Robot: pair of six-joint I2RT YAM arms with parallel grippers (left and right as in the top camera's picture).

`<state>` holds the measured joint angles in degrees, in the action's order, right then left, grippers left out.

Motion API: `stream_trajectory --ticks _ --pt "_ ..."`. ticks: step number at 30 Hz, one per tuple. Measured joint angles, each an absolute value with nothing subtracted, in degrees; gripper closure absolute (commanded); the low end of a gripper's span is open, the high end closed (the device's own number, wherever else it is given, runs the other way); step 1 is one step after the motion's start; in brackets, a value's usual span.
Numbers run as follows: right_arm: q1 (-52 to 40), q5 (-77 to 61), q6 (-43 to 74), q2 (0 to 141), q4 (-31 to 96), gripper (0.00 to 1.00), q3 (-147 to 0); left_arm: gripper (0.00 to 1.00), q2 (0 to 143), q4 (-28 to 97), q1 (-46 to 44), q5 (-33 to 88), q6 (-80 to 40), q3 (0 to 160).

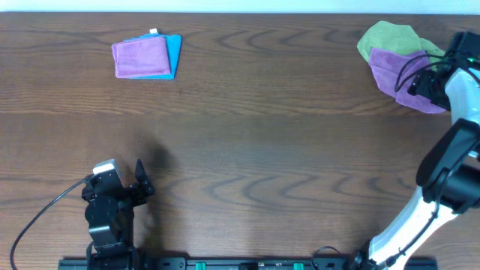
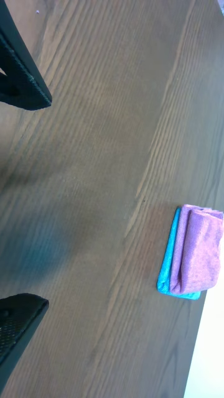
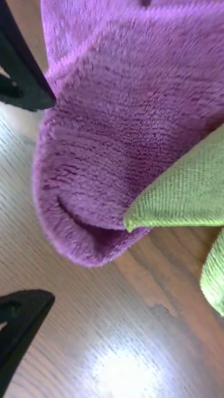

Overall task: Fold the cloth
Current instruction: 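Reach the right gripper to the pink cloth on the green cloth, then grasp the pink cloth with the right gripper and drag it toward center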

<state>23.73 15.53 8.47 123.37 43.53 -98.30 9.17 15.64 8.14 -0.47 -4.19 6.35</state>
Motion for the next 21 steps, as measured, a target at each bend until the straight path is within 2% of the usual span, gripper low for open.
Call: stream_trajectory --ticks 2,3,4,5,7,15,21 --pt "23.73 15.75 8.23 124.99 42.96 0.16 -98.3 0.05 9.15 15.64 8.14 -0.47 -4.19 6.35" --pt "23.73 15.86 8.08 126.17 42.57 0.26 -98.28 0.04 9.17 15.64 8.14 -0.47 -4.21 6.35" --pt "23.73 15.94 7.73 126.93 42.46 0.38 -98.28 0.04 9.17 15.64 8.14 -0.47 -4.19 6.35" --pt "23.73 16.01 7.33 127.92 42.37 0.64 -98.24 0.05 9.17 15.64 8.14 -0.47 -4.21 6.35" --pt "23.73 16.1 7.09 129.43 42.33 0.99 -98.15 0.05 9.17 15.64 8.14 -0.47 -4.19 6.35" --pt "23.68 16.16 7.18 130.21 42.81 0.99 -98.15 0.05 9.17 15.64 8.14 -0.47 -4.19 6.35" --pt "22.28 16.32 7.2 128.79 48.82 0.99 -100.57 0.05 9.17 15.64 8.14 -0.49 -4.19 6.35"
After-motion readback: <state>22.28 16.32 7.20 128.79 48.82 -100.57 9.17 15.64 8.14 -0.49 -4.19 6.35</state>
